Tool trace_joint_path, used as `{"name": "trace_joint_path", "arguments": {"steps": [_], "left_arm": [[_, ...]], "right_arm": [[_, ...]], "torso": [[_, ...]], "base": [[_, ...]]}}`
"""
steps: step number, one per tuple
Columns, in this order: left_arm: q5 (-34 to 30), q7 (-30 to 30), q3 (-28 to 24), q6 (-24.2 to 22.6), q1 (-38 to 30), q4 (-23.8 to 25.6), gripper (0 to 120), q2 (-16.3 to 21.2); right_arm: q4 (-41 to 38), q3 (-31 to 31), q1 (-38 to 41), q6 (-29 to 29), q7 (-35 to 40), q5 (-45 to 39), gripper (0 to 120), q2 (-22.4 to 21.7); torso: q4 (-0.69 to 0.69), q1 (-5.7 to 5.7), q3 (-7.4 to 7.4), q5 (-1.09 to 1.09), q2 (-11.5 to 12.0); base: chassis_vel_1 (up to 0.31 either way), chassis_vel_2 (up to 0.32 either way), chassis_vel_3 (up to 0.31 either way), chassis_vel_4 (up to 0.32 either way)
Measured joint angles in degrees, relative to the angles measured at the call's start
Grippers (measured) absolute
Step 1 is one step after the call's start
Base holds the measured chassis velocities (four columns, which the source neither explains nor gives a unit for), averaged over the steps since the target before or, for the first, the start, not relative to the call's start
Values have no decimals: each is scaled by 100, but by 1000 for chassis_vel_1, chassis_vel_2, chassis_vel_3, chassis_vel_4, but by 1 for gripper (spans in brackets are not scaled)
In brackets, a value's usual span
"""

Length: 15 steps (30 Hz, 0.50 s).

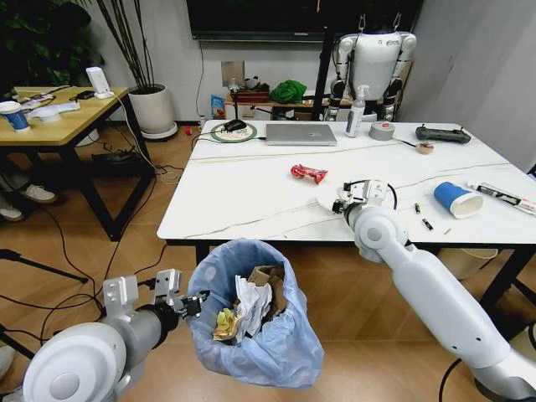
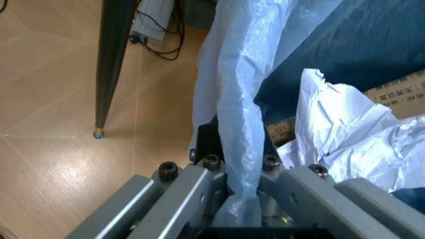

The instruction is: Pick up the trash bin and place the trash from the table into it.

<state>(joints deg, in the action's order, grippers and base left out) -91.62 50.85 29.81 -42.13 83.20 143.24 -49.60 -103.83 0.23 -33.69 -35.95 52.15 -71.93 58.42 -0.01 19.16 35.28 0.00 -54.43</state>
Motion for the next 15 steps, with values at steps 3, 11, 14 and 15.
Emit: {"name": "trace_joint_path", "arguments": {"steps": [3,11,14,15], "left_arm": [[4,0,-1,0,-3,0,0,3],[15,0,11,0,25,0,0,19],[25,0,14,0,43,0,0,16],[27,0,13,0,45,0,0,12]], "right_arm": [[-48,20,16,6,12,-2,0,-44],[-130,40,1,11,36,-20,0,-85],[-140,13,4,10,178,-245,8,-32],[-140,12,18,10,253,-351,11,0]], "torso": [[0,0,0,0,0],[0,0,0,0,0],[1,0,0,0,0],[0,0,0,0,0]], "base": [[0,0,0,0],[0,0,0,0],[0,0,0,0],[0,0,0,0]]}}
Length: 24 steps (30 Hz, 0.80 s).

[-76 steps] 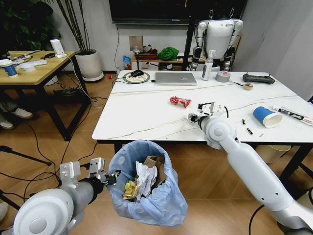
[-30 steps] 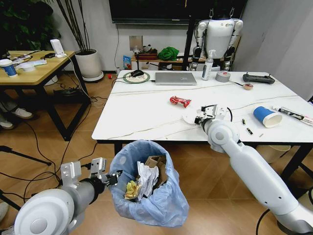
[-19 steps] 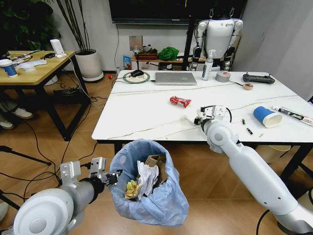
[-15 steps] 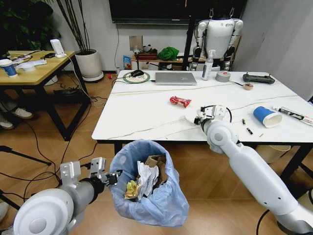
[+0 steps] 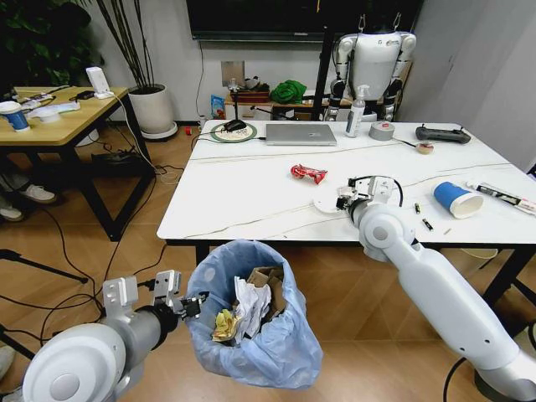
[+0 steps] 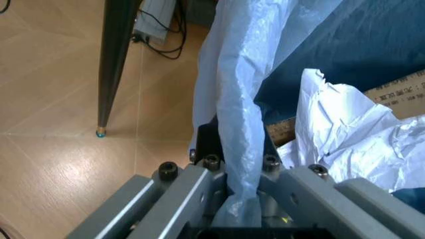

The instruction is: Pick up the trash bin and place the trash from the table into it.

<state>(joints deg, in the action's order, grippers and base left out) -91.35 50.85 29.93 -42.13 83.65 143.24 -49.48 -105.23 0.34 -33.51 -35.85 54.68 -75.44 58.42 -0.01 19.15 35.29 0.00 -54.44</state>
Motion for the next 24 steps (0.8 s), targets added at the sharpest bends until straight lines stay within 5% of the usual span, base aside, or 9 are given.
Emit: {"name": "trace_joint_path", "arguments": {"steps": [14,24], "left_arm": [[11,-7,-26,0,-28,0,0,6],[9,-18,-25,0,-43,0,0,10]], "right_arm": [[83,-1,35,23,185,-175,56,40],[146,-64,37,31,168,-122,29,94]], "torso": [[0,-1,0,1,0],[0,-1,0,1,0]], "base": [[0,0,0,0],[0,0,0,0]]}}
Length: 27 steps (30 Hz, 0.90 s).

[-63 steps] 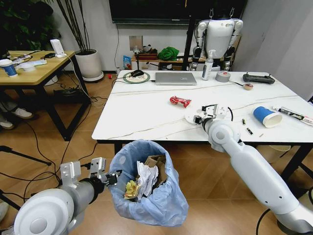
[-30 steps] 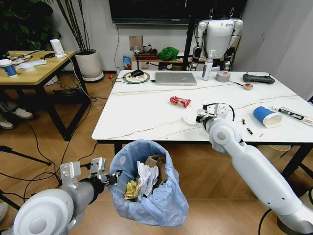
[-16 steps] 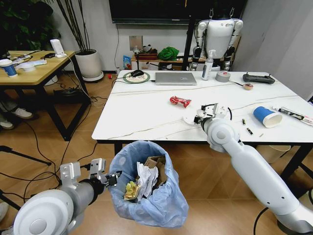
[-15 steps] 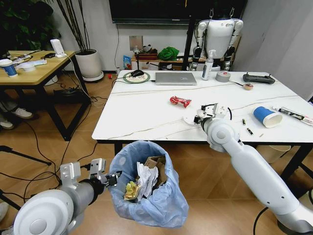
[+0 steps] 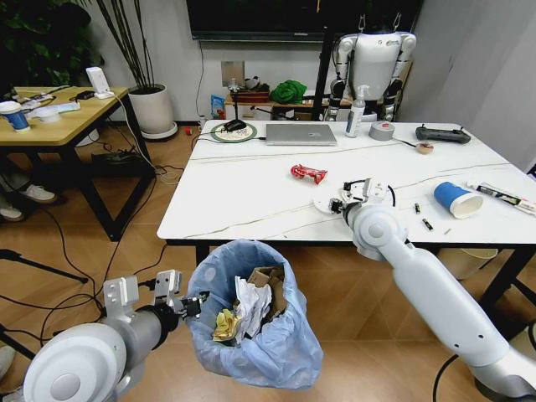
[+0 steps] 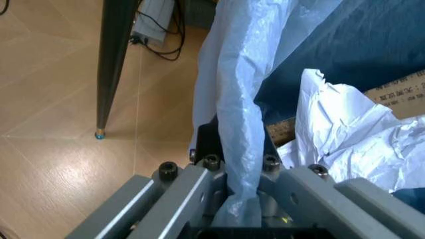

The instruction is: Pick up the trash bin and place the trash from the table into it.

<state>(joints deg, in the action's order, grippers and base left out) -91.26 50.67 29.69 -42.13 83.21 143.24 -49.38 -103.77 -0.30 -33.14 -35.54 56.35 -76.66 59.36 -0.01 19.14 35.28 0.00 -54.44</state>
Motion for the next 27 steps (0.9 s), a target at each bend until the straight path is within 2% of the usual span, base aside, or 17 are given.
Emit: {"name": "trace_joint_path", "arguments": {"steps": [1,5,12,27], "left_arm": [[0,0,0,0,0,0,0,0],[-2,-9,8,0,-12,0,0,16],[-24,-70,52,0,-107,0,0,19],[9,-70,41,0,-20,0,0,-18]], "right_arm": [[0,0,0,0,0,0,29,0],[6,-32,-13,4,-6,52,12,20],[19,-95,-15,24,-5,132,0,36],[-118,-27,-32,113,-37,179,0,-20]], "torso": [[0,0,0,0,0],[0,0,0,0,0],[0,0,0,0,0],[0,1,0,0,0]], "base": [[0,0,0,0],[0,0,0,0],[0,0,0,0],[0,0,0,0]]}}
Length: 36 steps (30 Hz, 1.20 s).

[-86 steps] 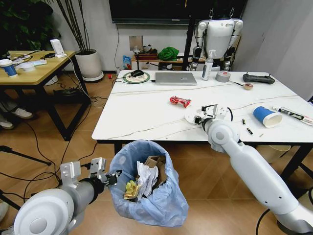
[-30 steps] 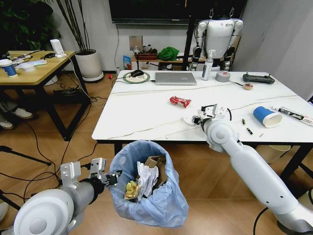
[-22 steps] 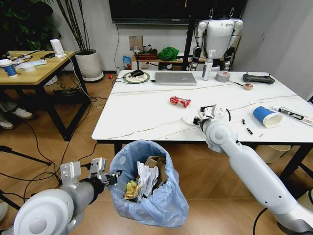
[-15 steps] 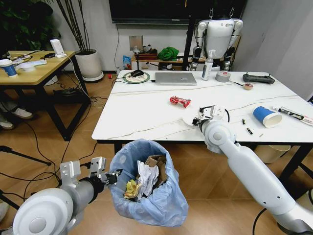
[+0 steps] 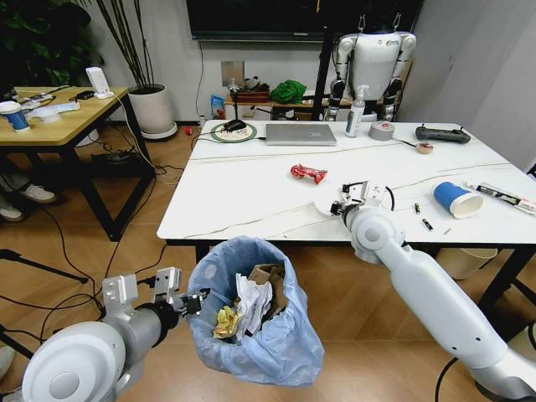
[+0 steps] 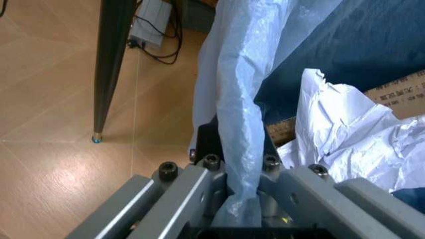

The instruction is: Pick up the trash bin and place the trash from the table into it.

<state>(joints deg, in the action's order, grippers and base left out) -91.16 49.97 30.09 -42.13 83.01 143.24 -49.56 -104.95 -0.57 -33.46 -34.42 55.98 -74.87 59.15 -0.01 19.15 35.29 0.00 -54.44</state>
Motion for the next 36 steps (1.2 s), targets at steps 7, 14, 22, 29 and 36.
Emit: {"name": "trace_joint_path", "arguments": {"steps": [7,14,22,29,36], "left_arm": [[7,51,6,0,30,0,0,-3],[13,72,10,0,21,0,0,-3],[13,84,18,0,19,0,0,2],[12,110,9,0,4,0,0,-16],[-11,155,55,0,25,0,0,-42]], "right_arm": [[-610,79,-48,278,-615,160,0,-210],[-1716,145,-375,543,-1884,273,0,-508],[-2471,60,-880,988,-3542,596,0,-810],[-2751,-226,-1144,1173,-4843,888,0,-1065],[-2683,-446,-1297,1201,-5694,1453,0,-1215]], "torso": [[0,0,0,0,0],[0,0,-1,1,0],[0,0,-1,0,0],[0,0,-1,0,0],[0,0,-1,0,0]], "base": [[0,0,0,0],[0,0,0,0],[0,0,0,0],[0,0,0,0],[0,0,0,0]]}}
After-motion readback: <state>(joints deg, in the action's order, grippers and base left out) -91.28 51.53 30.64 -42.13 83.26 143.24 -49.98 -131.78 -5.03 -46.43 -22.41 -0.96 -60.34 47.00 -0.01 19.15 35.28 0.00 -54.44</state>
